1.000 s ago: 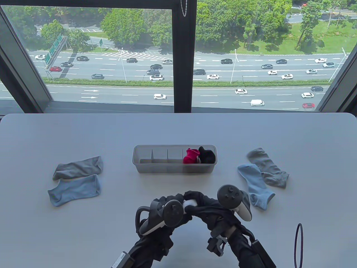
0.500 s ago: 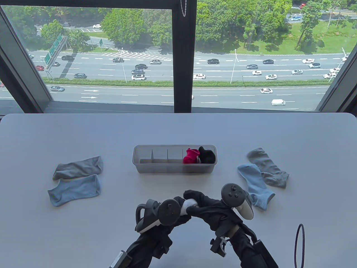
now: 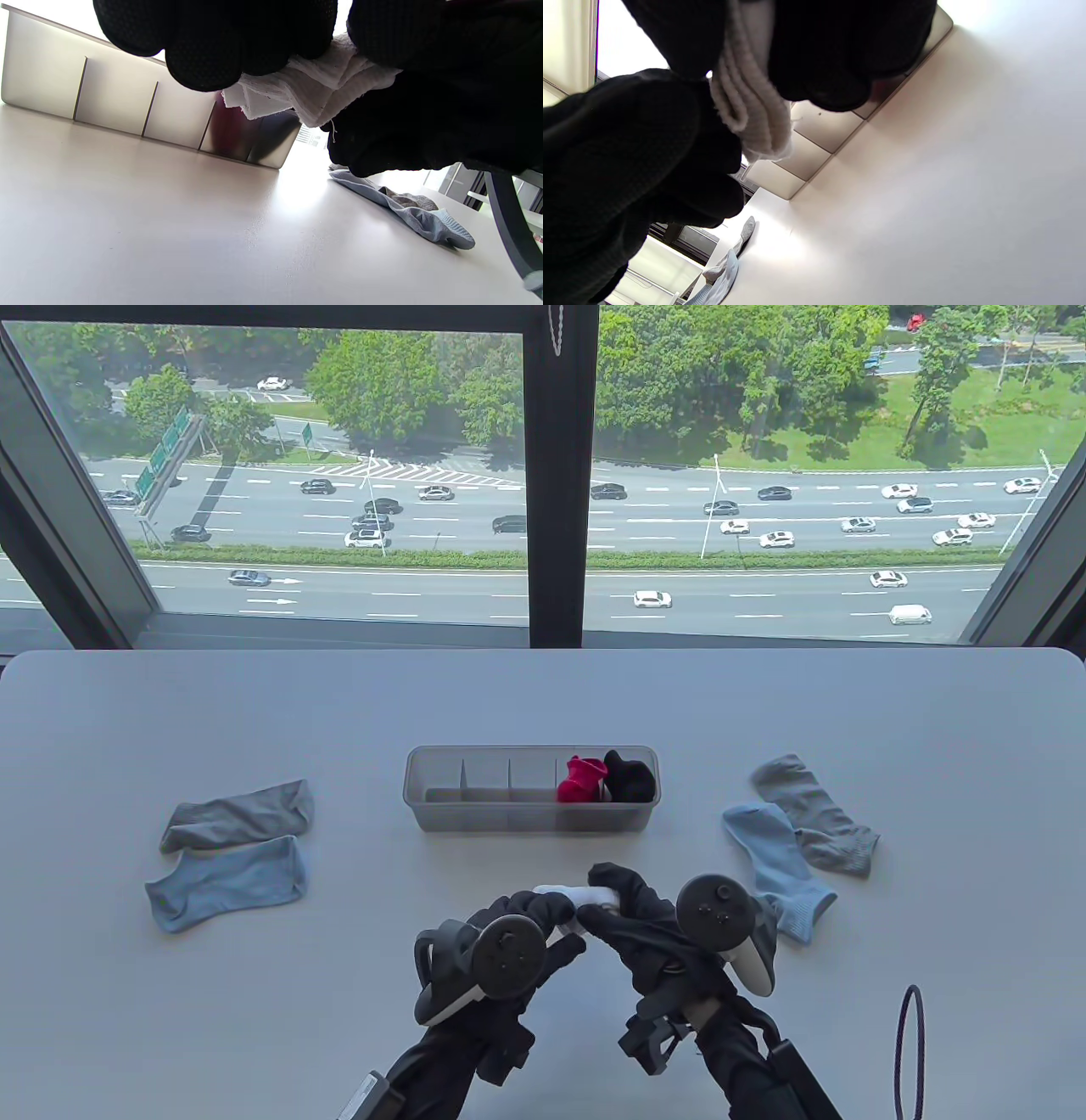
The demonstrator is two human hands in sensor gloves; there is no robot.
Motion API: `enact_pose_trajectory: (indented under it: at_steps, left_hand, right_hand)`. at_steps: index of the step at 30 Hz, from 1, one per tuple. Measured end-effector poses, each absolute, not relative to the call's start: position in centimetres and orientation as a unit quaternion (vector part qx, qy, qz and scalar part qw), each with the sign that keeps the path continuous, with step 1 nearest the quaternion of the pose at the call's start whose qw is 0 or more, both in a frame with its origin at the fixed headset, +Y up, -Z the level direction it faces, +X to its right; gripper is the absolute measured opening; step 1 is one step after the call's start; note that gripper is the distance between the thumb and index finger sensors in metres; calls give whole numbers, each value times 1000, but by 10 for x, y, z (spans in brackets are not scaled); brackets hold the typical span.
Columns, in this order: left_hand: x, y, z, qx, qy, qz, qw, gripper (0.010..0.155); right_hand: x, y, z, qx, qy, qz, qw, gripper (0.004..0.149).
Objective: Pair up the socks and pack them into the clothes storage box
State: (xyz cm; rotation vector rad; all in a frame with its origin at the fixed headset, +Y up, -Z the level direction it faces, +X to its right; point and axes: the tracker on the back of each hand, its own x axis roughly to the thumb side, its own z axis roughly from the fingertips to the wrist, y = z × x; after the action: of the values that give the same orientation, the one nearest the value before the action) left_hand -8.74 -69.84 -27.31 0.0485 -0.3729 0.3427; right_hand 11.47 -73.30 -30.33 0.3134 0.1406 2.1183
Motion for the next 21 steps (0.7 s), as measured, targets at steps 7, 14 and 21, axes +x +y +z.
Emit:
enact_pose_trajectory:
  at_steps: [7,14,21]
  left_hand:
    - [-90,-698,-273,50,-157,175,971,39]
    - [-86,-702,-274,25,-165,215,962,51]
    - [-92,-704,-276,38,-143,217,965,41]
  right_hand:
    - [107,-733,-301,153,70,866,471,61]
    - [110,-731,-300,134,44,876,461,60]
    - [105,-732,-299,150,53,879,450,60]
